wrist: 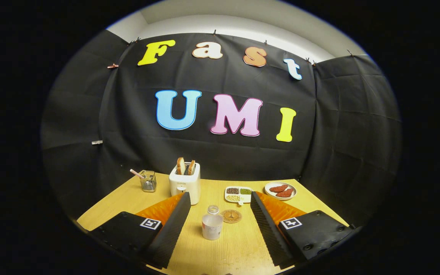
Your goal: Take the bottle from table, then pour the juice into the cup, finally place the bottle on the coaster
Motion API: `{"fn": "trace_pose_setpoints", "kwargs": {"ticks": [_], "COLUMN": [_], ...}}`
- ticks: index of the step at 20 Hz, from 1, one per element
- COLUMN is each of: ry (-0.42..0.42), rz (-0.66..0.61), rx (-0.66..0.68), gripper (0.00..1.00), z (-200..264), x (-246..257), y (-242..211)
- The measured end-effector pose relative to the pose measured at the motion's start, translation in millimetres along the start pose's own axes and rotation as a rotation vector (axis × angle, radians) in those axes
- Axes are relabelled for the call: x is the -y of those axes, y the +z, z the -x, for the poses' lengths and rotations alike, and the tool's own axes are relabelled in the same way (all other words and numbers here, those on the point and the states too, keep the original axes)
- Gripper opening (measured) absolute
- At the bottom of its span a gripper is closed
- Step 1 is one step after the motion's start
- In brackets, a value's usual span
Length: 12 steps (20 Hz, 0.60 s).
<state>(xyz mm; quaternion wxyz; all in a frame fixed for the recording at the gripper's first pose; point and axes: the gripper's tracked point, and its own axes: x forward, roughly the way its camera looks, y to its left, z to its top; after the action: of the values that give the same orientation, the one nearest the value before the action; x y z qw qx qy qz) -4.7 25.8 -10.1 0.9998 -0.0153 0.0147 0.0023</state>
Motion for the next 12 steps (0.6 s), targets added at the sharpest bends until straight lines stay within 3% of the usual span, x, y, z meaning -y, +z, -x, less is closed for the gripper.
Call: {"fn": "trace_pose_setpoints", "kwargs": {"ticks": [6,12], "ry": [0.008,-0.039], "rz": [-0.01,-0.023], "rx": [-0.006,-0.034], "gripper": [0.97,0.97], "z": [-10,-23], "x": [-12,-17], "y": [-10,-39]}}
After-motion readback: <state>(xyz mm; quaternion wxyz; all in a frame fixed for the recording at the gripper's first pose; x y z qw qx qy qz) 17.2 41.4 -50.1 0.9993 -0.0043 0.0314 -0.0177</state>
